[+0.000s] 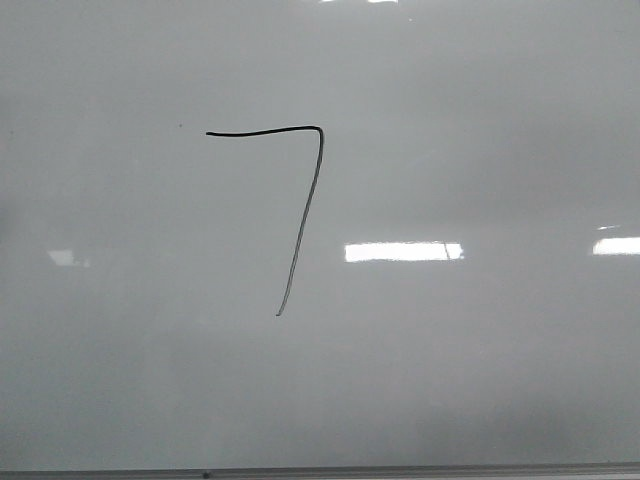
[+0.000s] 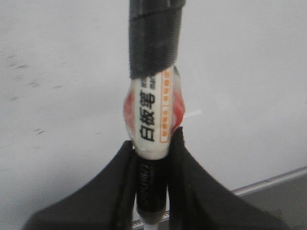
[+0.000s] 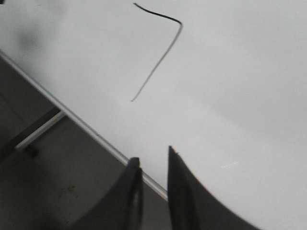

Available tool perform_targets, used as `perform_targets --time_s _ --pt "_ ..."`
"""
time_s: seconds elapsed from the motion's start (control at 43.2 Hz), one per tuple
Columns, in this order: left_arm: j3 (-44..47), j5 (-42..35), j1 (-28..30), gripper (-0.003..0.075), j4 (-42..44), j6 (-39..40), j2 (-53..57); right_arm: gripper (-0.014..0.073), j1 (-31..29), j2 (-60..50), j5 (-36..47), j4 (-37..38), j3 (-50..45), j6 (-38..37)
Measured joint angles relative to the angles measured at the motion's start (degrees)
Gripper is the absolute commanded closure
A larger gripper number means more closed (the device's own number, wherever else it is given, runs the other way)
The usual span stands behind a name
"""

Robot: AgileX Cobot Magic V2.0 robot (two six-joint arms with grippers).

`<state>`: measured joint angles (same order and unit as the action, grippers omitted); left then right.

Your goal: Write number 7 on whiteboard

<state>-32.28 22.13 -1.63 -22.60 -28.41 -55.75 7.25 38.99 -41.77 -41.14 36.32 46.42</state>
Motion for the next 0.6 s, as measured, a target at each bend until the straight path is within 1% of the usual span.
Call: perform_targets --time_s 0.023,0.046,0.093,0.162,0.231,0.439,0.601 --pt "0.0 0.0 2.0 0.0659 0.0 0.1 -0.2 0.0656 -1.3 -1.4 0.3 0.1 -1.3 -0.4" --pt "0.0 0.0 3.4 0.0659 0.0 0.0 -0.7 0.0669 -2.5 -3.3 0.8 0.1 -2.5 -1.1" --pt "0.0 -0.3 6.1 0.0660 0.0 0.1 -1.5 0.0654 -3.8 -5.8 1.8 0.1 -4.2 -2.0" --pt "0.0 -1.6 8.8 0.0660 0.0 0.1 -3.2 0.0654 -5.1 -9.1 4.1 0.1 -6.9 -3.5" --pt "0.0 -3.7 10.2 0.0660 0.0 0.1 -5.6 0.0654 -5.5 -11.3 6.5 0.1 -9.2 -4.2" --pt "-0.2 -14.1 10.9 0.0657 -0.3 0.1 -15.5 0.0654 -5.6 -12.8 10.0 0.0 -12.4 -4.8" --pt "-2.3 -18.1 10.9 0.0657 -0.5 0.1 -22.5 0.0654 -5.6 -12.8 10.4 -0.1 -12.7 -4.9"
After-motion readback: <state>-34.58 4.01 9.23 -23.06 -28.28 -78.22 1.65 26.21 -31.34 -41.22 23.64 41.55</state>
